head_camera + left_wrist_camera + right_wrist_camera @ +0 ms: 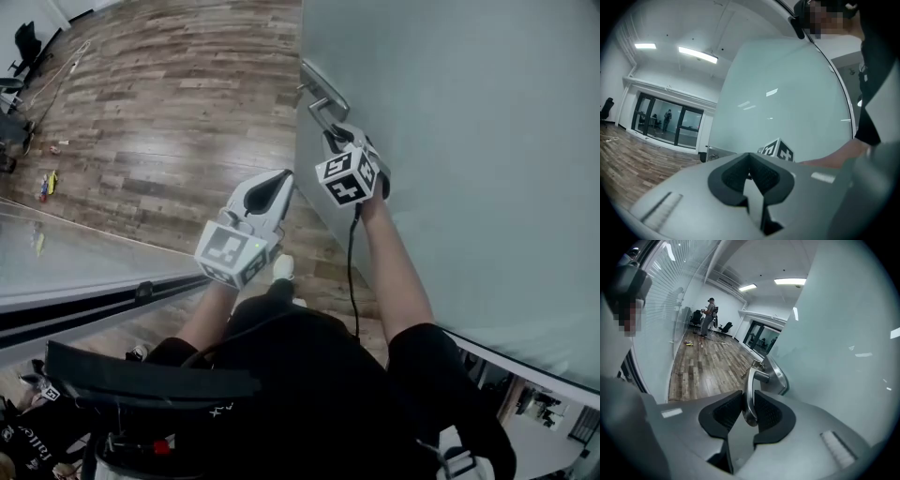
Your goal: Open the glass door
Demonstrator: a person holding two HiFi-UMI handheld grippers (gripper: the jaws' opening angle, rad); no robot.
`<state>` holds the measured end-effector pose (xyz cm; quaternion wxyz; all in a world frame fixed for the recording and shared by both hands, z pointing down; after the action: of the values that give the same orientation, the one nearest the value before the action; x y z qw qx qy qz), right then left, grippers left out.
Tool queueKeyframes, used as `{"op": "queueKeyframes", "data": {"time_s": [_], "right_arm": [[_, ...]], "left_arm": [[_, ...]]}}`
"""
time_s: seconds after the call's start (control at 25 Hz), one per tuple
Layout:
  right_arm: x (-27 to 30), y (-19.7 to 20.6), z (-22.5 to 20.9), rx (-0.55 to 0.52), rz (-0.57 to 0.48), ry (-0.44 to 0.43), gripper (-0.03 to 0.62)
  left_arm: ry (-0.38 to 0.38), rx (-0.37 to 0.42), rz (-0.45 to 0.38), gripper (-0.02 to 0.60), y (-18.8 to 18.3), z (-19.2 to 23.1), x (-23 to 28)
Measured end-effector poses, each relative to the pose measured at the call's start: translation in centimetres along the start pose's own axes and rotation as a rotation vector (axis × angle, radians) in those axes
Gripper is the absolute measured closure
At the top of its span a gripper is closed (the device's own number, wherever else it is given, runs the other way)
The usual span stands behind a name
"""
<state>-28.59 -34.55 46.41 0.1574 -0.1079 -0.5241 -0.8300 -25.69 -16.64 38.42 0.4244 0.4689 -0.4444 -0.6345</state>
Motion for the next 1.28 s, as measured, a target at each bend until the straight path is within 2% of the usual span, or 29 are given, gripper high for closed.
{"op": "queueKeyframes", "data": {"time_s": [0.28, 0.48, 0.76, 0.88, 1.0, 1.28], "right_arm": [[0.6, 2.1, -5.7, 0.048, 0.035, 0.062, 0.511], [0.3, 4.1, -8.6, 0.074, 0.058, 0.121, 0.511], [-0.1, 6.4, -13.4, 0.120, 0.098, 0.192, 0.513], [1.3, 8.8, -17.0, 0.146, 0.108, 0.210, 0.513], [1.7, 10.9, -20.1, 0.169, 0.126, 0.231, 0.514], [-0.6, 10.9, -21.7, 0.180, 0.162, 0.321, 0.514]], "left_arm": [[0.057, -0.038, 0.005, 0.581, 0.1, 2.0, 6.2], [0.148, -0.035, -0.017, 0.583, 0.8, 2.6, 8.7], [0.202, -0.057, 0.020, 0.583, 2.3, 3.0, 12.9], [0.188, -0.062, 0.056, 0.581, 4.0, 3.5, 17.5], [0.195, -0.064, 0.057, 0.581, 5.4, 3.0, 22.1], [0.212, -0.070, 0.067, 0.583, 5.3, 1.5, 26.0]]}}
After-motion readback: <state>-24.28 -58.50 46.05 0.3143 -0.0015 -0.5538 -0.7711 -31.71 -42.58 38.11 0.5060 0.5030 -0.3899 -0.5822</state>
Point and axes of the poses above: the fingertips, and each gripper's own axes: x forward along the fingers, z to its left, y out of its underside, the point moved 5 cm from there along -x, backward along the fingers, and after that the axes turned 15 degrees about -z, right-handed, at the moved point
